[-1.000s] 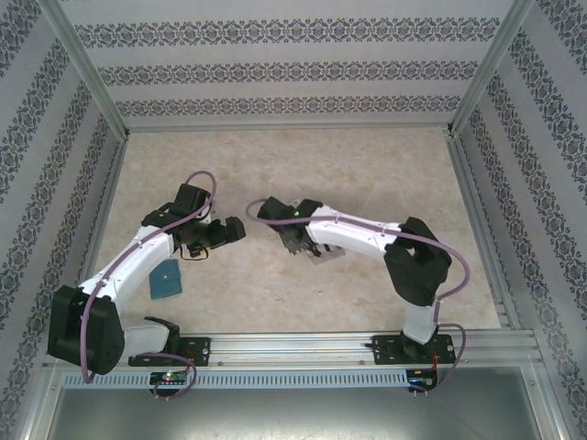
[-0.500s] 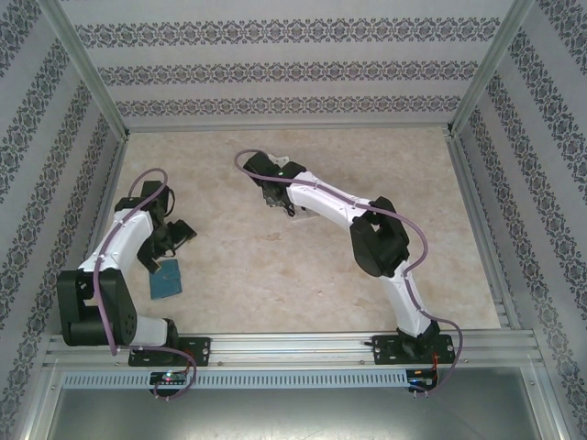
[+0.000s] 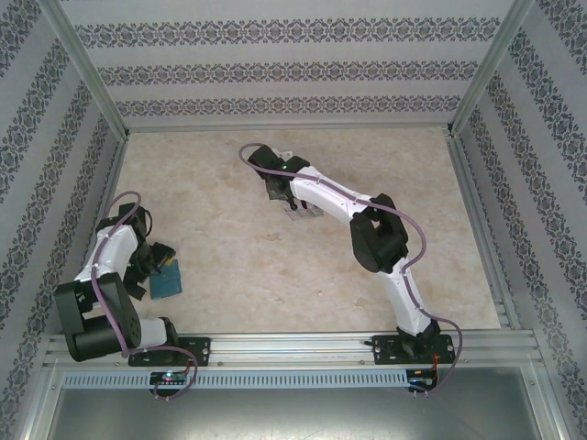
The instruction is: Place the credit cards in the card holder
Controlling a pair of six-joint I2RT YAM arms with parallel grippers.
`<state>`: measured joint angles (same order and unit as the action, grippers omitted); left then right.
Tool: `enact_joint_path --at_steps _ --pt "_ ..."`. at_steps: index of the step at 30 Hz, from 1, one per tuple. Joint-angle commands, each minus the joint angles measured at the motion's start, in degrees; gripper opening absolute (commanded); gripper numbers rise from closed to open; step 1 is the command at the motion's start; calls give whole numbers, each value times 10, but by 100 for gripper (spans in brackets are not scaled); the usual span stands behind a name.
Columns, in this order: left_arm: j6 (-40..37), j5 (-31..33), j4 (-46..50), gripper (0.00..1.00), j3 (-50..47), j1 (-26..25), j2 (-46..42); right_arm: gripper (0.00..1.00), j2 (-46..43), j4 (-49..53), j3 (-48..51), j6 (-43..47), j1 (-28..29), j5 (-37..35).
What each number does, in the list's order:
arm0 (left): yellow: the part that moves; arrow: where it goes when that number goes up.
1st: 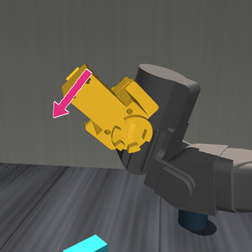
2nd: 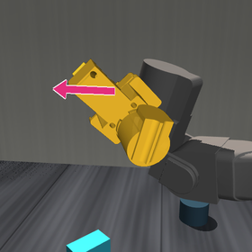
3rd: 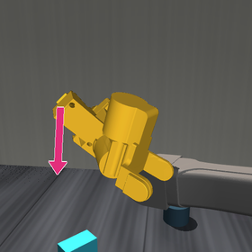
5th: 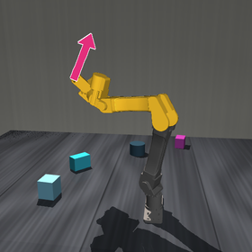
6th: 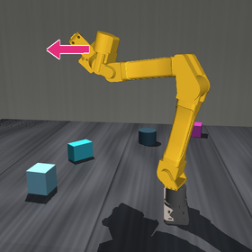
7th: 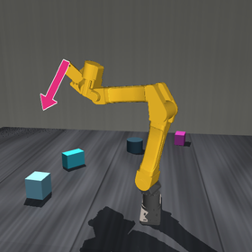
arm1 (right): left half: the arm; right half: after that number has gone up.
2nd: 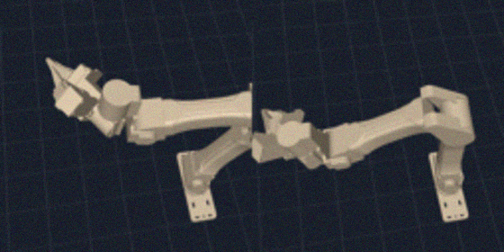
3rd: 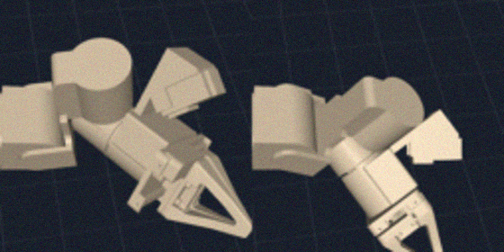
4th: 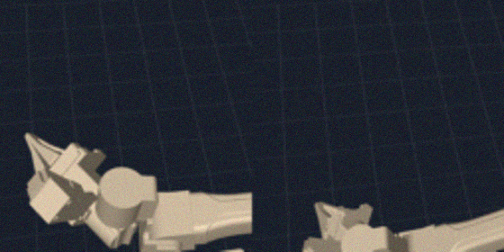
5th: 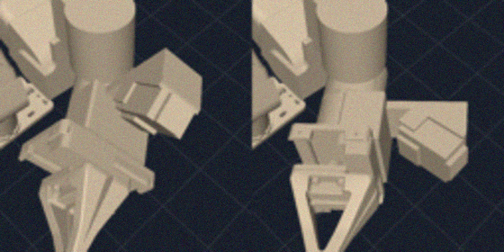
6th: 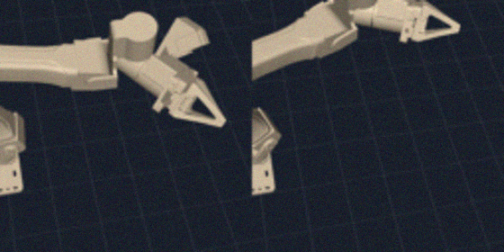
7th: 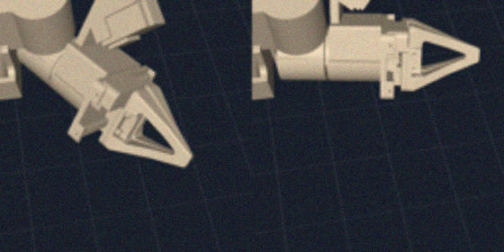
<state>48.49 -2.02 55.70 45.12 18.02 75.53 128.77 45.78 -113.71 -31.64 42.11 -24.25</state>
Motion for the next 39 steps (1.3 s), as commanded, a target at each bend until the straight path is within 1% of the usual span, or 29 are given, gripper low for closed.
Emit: enact_joint_path --at_steps 1,4,5,7,12,13,15,16,17,19,20,22,24,26,28,31,33,35,37,39 --pt "3 -45 -43 100 -40 4 -15 65 -87 -1 9 45 5 5" --pt "11 -108 -83 100 -75 -9 -19 69 -164 -40 82 57 12 15" --pt "18 -128 -99 100 -87 -23 -24 69 -191 -54 109 53 12 31" --pt "39 -137 -130 100 -102 -68 -35 70 -237 -77 160 45 10 58" --pt "114 -121 -164 98 -99 -191 -43 70 -334 -135 299 10 12 72" --pt "130 -115 -172 96 -97 -220 -42 70 -353 -148 326 0 10 76" --pt "151 -110 -191 88 -91 -265 -34 70 -386 -165 372 -13 10 82" --pt "149 -105 -193 84 -82 -284 -27 69 -401 -171 392 -23 9 82" --pt "135 -83 -176 83 -61 -302 -19 69 -415 -178 412 -30 8 82" --pt "111 -29 -125 85 -15 -323 -5 69 -435 -192 443 -41 7 88" --pt "102 -24 -115 87 -2 -325 -2 69 -443 -195 452 -43 5 96" --pt "97 -10 -91 90 14 -325 -4 69 -456 -201 467 -36 5 110" --pt "72 31 -53 92 34 -318 -9 69 -466 -212 483 -33 7 119" --pt "20 85 -16 95 62 -295 -14 70 -474 -229 498 -33 8 138" --pt "-19 105 3 98 76 -256 -14 71 -480 -234 503 -34 10 155" --pt "-74 74 -11 100 65 -172 -11 77 -495 -234 514 -22 19 147" --pt "-86 63 -18 100 50 -125 -3 78 -506 -240 524 -17 22 139" --pt "-79 33 -59 100 23 -102 2 80 -514 -228 524 -15 21 135" --pt "-58 22 -102 99 -10 -86 11 82 -527 -221 531 -12 25 123" --pt "-58 -45 -180 99 -49 -65 21 84 -541 -228 548 -14 25 112"
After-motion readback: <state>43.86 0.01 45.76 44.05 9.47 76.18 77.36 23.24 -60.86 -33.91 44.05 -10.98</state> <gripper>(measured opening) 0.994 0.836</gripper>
